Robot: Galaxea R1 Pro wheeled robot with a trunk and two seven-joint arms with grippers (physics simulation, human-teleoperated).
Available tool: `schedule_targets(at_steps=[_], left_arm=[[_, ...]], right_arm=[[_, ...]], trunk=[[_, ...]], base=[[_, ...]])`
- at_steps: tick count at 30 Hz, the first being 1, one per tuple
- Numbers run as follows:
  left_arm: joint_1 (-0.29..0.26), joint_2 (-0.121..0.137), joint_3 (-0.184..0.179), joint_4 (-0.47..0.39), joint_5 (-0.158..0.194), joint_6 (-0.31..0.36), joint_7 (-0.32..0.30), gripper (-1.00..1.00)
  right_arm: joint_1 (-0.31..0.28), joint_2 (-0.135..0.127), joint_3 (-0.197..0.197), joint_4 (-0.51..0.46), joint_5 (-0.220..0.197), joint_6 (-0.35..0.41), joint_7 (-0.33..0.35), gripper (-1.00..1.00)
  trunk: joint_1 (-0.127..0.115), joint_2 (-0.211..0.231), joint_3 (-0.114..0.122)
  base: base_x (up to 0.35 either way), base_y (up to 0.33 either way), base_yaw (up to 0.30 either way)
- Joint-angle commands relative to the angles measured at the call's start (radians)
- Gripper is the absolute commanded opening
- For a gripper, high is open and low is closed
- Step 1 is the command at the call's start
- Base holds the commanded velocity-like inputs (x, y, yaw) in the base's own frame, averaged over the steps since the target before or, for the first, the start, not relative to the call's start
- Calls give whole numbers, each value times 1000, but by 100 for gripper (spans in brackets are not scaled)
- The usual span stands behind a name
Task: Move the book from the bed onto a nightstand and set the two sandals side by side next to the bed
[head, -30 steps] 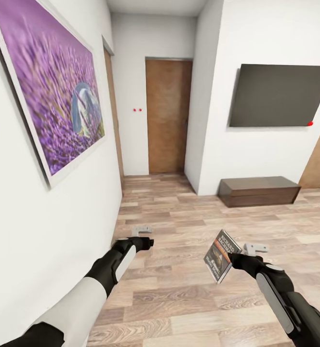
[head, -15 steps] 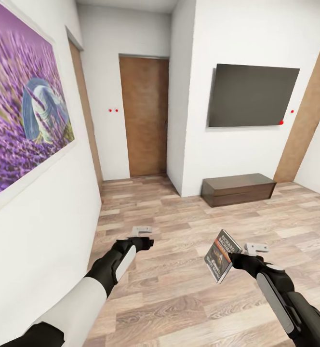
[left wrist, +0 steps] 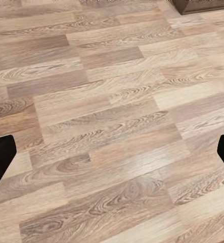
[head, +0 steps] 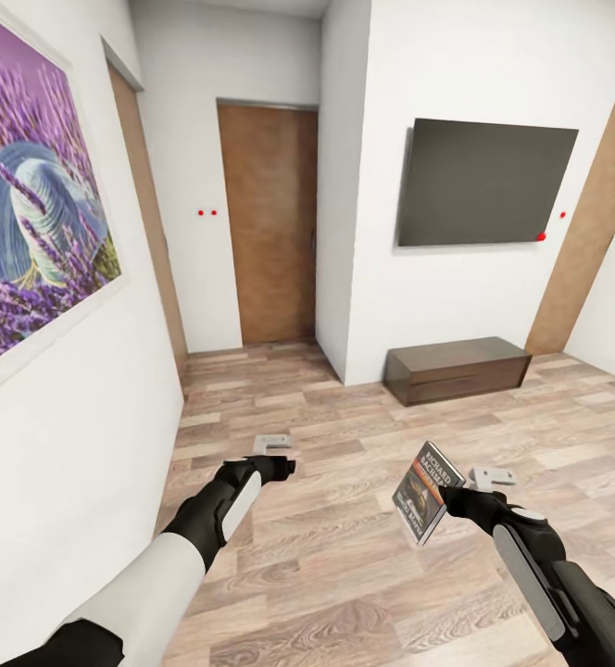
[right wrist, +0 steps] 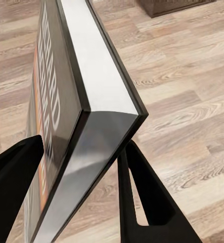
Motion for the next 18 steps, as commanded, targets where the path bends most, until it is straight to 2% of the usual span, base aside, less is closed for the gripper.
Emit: schedule_targets(at_steps=[1,9,18], left_arm=[[-1,1,-4,-1,11,4,9,100],[-1,1,-4,-1,11,4,9,100],[-1,1,-4,-1,11,4,9,100]], right_arm=[[-1,-1,3,-1,-10,3,-10,-100],[-1,-1,3,-1,-10,3,-11,-100],[-1,-1,2,-1,-10,3,-10,-100]], trunk=[[1,-2,-2],[1,-2,-2],[1,-2,-2]], base=[[328,0,-1],[328,0,-5],[328,0,-241]])
